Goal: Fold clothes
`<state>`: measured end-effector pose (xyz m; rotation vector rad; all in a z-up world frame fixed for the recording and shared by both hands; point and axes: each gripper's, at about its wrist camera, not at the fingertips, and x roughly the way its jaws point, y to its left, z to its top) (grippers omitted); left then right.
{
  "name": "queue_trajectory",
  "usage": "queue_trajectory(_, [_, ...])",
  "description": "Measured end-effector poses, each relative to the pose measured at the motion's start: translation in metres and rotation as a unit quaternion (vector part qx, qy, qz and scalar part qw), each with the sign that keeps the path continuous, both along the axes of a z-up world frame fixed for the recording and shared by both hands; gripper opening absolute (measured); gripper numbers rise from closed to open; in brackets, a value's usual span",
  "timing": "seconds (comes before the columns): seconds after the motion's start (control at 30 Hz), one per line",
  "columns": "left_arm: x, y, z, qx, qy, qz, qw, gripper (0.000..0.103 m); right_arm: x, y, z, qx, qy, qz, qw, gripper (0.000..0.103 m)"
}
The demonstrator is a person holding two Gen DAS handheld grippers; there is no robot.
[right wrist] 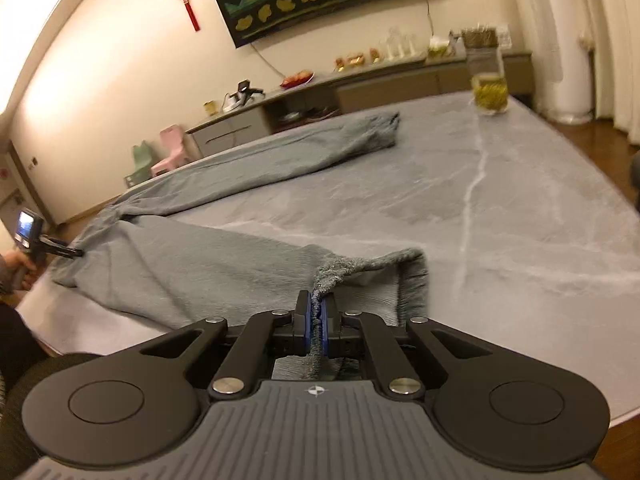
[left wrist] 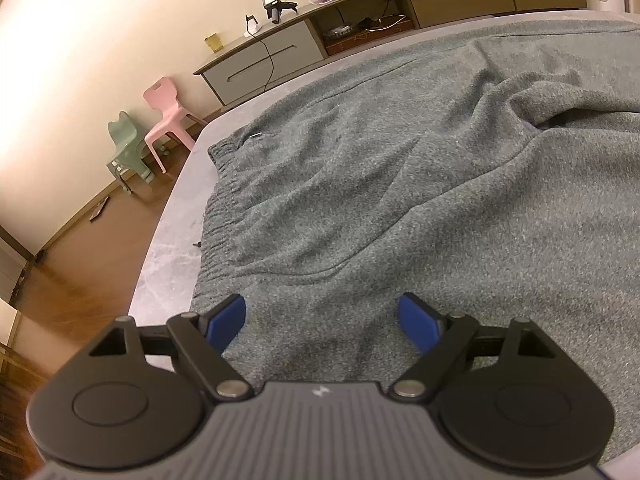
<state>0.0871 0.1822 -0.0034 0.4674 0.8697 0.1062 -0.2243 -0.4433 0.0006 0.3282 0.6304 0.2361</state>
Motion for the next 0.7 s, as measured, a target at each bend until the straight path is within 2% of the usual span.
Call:
queue_trajectory(0.03, [0.000, 0.000, 0.000, 0.000, 0.000, 0.000, 1.0000, 0.086, -0.002, -0.006, 0.001, 0.010, 0.003, -0.001, 1.000, 0.013])
queue_trajectory(0.13, [0.000, 0.000, 0.000, 0.001, -0.001, -0.001, 1.0000, 0.086, 0.002, -0.016, -0.003, 0.030, 0.014, -0.011, 0.999, 0.046])
queue_trajectory(0.17, [0.000, 0.000, -0.001, 0.001, -0.001, -0.002, 1.0000, 0.086, 0.005, -0.018, -0.005, 0.032, 0.019, -0.012, 0.999, 0.051])
queue_trajectory(0.27, [0.000, 0.000, -0.001, 0.002, -0.002, -0.003, 1.0000, 0.086, 0.017, -0.020, -0.008, 0.035, 0.029, -0.008, 0.999, 0.051])
queue_trajectory(0.3, [0.000, 0.000, -0.001, 0.003, -0.003, -0.004, 1.0000, 0.086, 0.024, -0.019, -0.008, 0.029, 0.036, -0.004, 0.999, 0.050])
queue_trajectory(0.33, [0.000, 0.000, -0.001, 0.003, -0.003, -0.004, 1.0000, 0.086, 0.031, -0.016, -0.009, 0.017, 0.044, 0.002, 0.999, 0.031])
queue_trajectory(0.37, [0.001, -0.001, -0.001, 0.004, -0.003, -0.003, 1.0000, 0.087, 0.039, -0.012, -0.008, -0.006, 0.052, 0.009, 0.999, 0.004])
queue_trajectory(0.4, [0.001, -0.001, -0.001, 0.005, -0.003, -0.002, 1.0000, 0.089, 0.046, -0.007, 0.001, -0.031, 0.041, 0.012, 0.999, 0.004])
queue_trajectory(0.43, [0.001, 0.000, -0.001, 0.006, -0.004, 0.000, 1.0000, 0.091, 0.054, -0.013, 0.011, -0.028, 0.019, -0.002, 0.999, 0.004])
queue_trajectory(0.5, [0.003, 0.002, -0.001, 0.000, -0.002, 0.004, 1.0000, 0.092, 0.074, -0.035, 0.028, 0.008, -0.024, -0.046, 0.999, 0.003])
queue_trajectory(0.57, [0.006, 0.003, 0.000, -0.008, 0.000, 0.008, 0.9999, 0.093, 0.095, -0.058, 0.046, 0.045, -0.067, -0.090, 0.993, 0.004])
queue_trajectory(0.7, [0.004, 0.000, -0.001, 0.003, -0.003, 0.007, 1.0000, 0.093, 0.164, -0.066, 0.021, 0.053, 0.006, -0.138, 0.989, 0.004])
